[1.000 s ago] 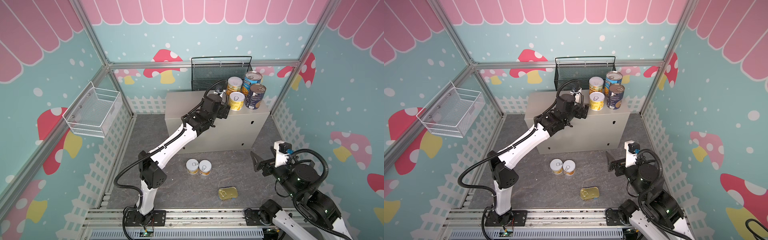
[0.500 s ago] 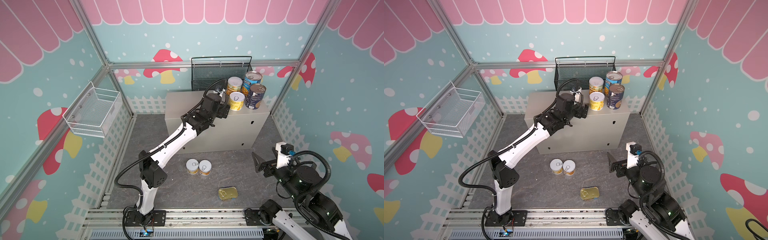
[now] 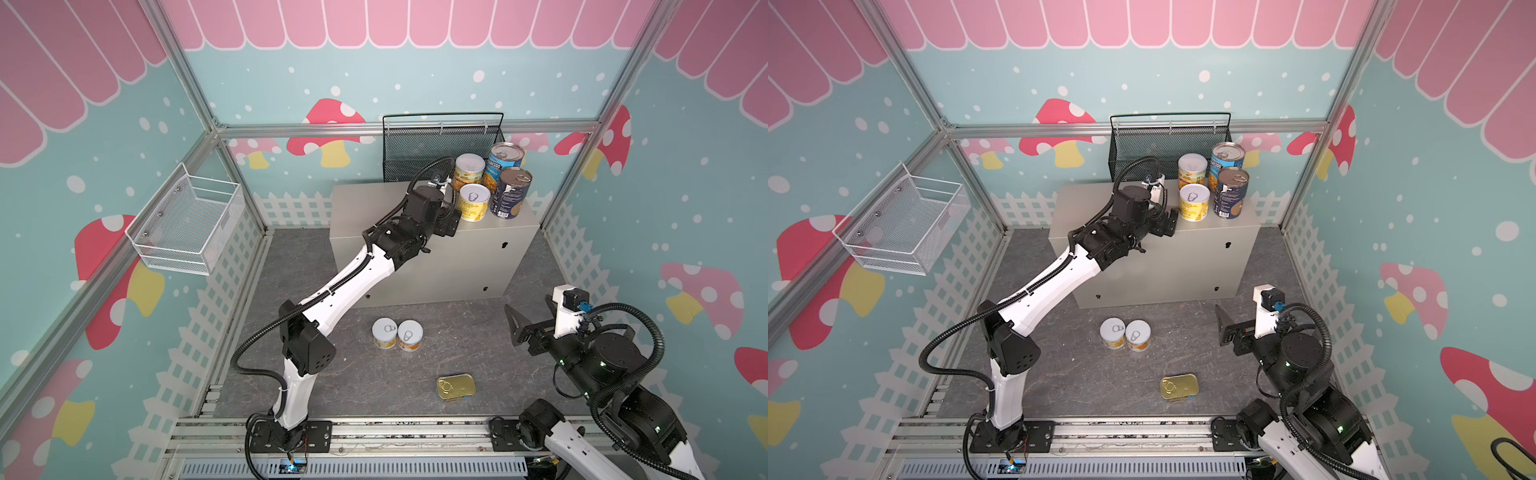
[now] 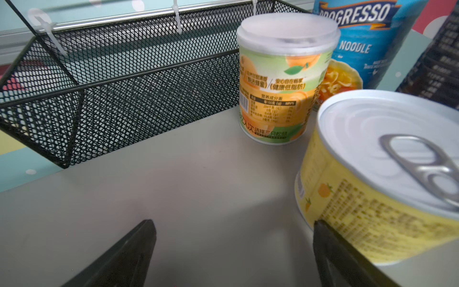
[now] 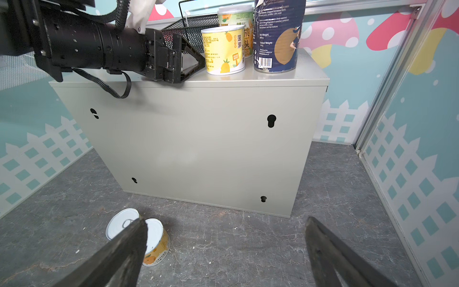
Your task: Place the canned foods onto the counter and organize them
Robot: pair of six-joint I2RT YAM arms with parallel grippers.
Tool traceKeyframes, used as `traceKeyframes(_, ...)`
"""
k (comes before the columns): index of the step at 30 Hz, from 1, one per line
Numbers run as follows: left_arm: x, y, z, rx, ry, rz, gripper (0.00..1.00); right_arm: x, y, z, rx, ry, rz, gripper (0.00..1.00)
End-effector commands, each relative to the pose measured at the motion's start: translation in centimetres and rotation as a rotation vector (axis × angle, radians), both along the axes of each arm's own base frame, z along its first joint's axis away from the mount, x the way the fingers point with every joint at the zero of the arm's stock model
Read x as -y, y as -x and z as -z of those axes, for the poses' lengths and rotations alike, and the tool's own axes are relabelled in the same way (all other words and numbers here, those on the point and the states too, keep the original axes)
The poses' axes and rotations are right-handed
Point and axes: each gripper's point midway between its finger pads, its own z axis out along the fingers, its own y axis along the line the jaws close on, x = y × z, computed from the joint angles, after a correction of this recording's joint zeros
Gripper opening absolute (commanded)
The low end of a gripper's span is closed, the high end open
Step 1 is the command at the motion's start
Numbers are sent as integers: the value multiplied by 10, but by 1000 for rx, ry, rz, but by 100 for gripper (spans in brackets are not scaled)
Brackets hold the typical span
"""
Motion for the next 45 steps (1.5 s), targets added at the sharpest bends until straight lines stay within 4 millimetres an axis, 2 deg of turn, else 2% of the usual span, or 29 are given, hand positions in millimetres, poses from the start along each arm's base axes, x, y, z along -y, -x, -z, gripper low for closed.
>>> traceKeyframes(1, 3, -3, 12, -29, -24, 12, 99, 4, 2, 0, 9, -8, 16, 99)
traceKeyframes(32, 6, -3, 15, -44, -12, 9, 99, 7, 6, -3, 25, -19, 18, 99)
traceKeyframes(39, -11, 4, -1, -30, 7, -29, 99, 5, 5, -3, 23, -14, 10, 99)
traceKeyframes(43, -30, 20, -15, -15, 5, -40, 99, 4, 4, -2, 21, -2, 5, 99)
traceKeyframes(45, -44, 34, -23, -1, 7, -41, 99, 0, 2, -2, 20, 12, -9, 99)
